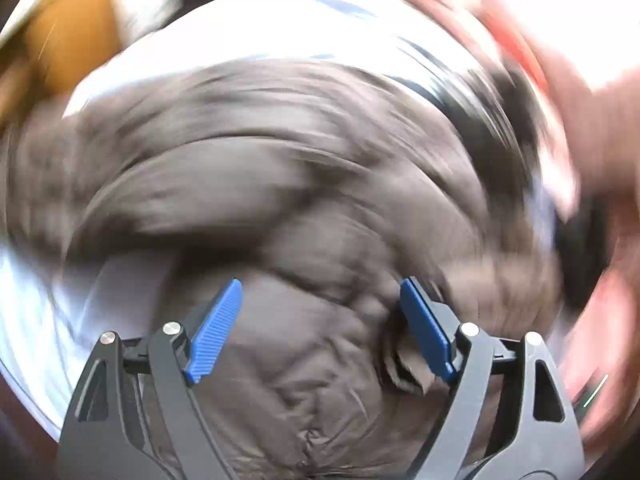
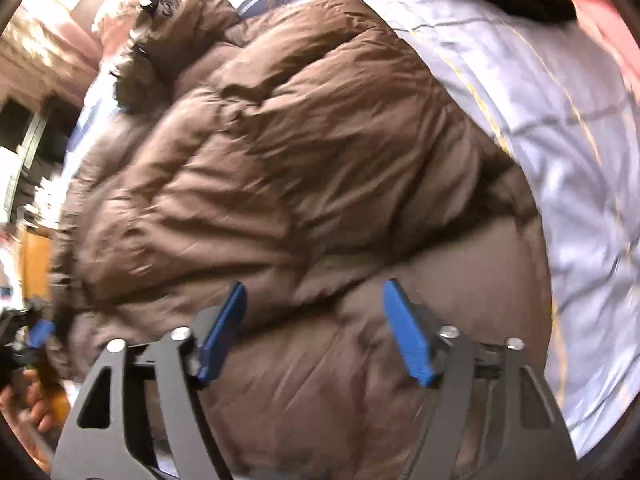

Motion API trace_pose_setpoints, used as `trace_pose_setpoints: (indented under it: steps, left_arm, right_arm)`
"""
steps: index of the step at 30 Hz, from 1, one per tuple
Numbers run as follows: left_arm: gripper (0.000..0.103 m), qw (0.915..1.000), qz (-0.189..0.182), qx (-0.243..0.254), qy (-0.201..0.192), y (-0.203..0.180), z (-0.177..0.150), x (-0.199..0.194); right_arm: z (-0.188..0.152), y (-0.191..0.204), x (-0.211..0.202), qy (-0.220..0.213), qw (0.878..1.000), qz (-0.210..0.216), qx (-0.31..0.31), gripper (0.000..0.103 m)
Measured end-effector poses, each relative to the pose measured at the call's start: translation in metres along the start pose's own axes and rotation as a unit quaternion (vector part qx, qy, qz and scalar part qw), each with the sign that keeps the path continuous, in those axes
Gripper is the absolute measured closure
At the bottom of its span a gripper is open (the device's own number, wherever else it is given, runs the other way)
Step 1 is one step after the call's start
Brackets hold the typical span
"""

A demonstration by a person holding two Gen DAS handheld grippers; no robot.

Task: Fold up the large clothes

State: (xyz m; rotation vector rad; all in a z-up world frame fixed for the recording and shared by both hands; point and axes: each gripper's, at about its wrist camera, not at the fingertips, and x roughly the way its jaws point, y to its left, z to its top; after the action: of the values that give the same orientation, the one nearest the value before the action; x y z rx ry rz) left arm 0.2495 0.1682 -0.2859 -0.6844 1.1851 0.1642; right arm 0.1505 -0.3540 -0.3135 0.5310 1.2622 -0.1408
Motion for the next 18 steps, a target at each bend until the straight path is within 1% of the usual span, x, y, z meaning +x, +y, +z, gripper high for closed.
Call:
trace_pose_setpoints:
  steps: [1, 2, 3, 4, 5, 6, 7, 9, 10, 11, 13, 15, 16, 17, 18]
  left_arm:
    - [0.021, 0.9985, -0.011, -0.054, 0.007, 0.028, -0.003, -0.002]
    - [0.021, 0.9927, -0.021, -0.118, 0.013, 0.069, 0.0, 0.0]
    - [0.021, 0.9871, -0.023, -0.158, 0.015, 0.093, 0.007, 0.006]
    - [0.022, 0.9825, -0.018, -0.185, 0.01, 0.109, 0.009, 0.013]
    - [0.022, 0.9787, -0.013, -0.205, -0.002, 0.126, 0.015, 0.016]
    - [0.022, 0.9755, -0.013, -0.219, -0.015, 0.14, 0.022, 0.019]
    - [0.022, 0.9736, -0.017, -0.227, -0.018, 0.146, 0.026, 0.022]
    - [0.024, 0.965, -0.047, -0.258, -0.017, 0.16, 0.033, 0.027]
    - [0.031, 0.9614, -0.055, -0.269, -0.017, 0.162, 0.035, 0.032]
    - [0.04, 0.9615, -0.05, -0.27, -0.02, 0.163, 0.038, 0.037]
    - [0.095, 0.9661, -0.015, -0.256, -0.033, 0.159, 0.044, 0.04]
    - [0.101, 0.9643, -0.012, -0.26, -0.051, 0.152, 0.042, 0.035]
    - [0.101, 0.9643, -0.007, -0.258, -0.06, 0.151, 0.041, 0.028]
    - [0.101, 0.9678, 0.009, -0.239, -0.079, 0.137, 0.042, 0.016]
    - [0.101, 0.9719, 0.025, -0.211, -0.102, 0.121, 0.045, 0.004]
  right_arm:
    - [-0.005, 0.004, -0.002, 0.009, 1.0, 0.013, 0.001, 0.029]
    - [-0.009, 0.009, -0.001, 0.02, 1.0, 0.022, 0.001, 0.029]
    - [-0.011, 0.014, 0.0, 0.028, 0.999, 0.031, -0.005, 0.029]
    - [-0.013, 0.02, 0.005, 0.034, 0.999, 0.037, -0.014, 0.029]
    - [-0.019, 0.021, 0.005, 0.034, 0.999, 0.03, -0.019, 0.029]
    - [-0.027, 0.022, 0.002, 0.034, 0.999, 0.021, -0.023, 0.029]
    - [-0.027, 0.027, 0.01, 0.039, 0.999, 0.013, -0.031, 0.029]
    - [-0.022, 0.032, 0.027, 0.059, 0.998, 0.016, -0.028, 0.029]
    - [-0.032, 0.03, 0.025, 0.066, 0.997, 0.023, -0.02, 0.029]
    - [-0.029, 0.029, 0.028, 0.074, 0.997, 0.035, -0.01, 0.029]
    - [-0.027, 0.031, 0.032, 0.08, 0.996, 0.039, -0.006, 0.029]
    - [-0.022, 0.04, 0.035, 0.072, 0.997, 0.033, -0.017, 0.029]
    - [-0.026, 0.039, 0.032, 0.067, 0.997, 0.029, -0.021, 0.029]
    - [-0.023, 0.044, 0.033, 0.06, 0.998, 0.026, -0.026, 0.029]
    - [-0.033, 0.038, 0.025, 0.056, 0.998, 0.025, -0.029, 0.029]
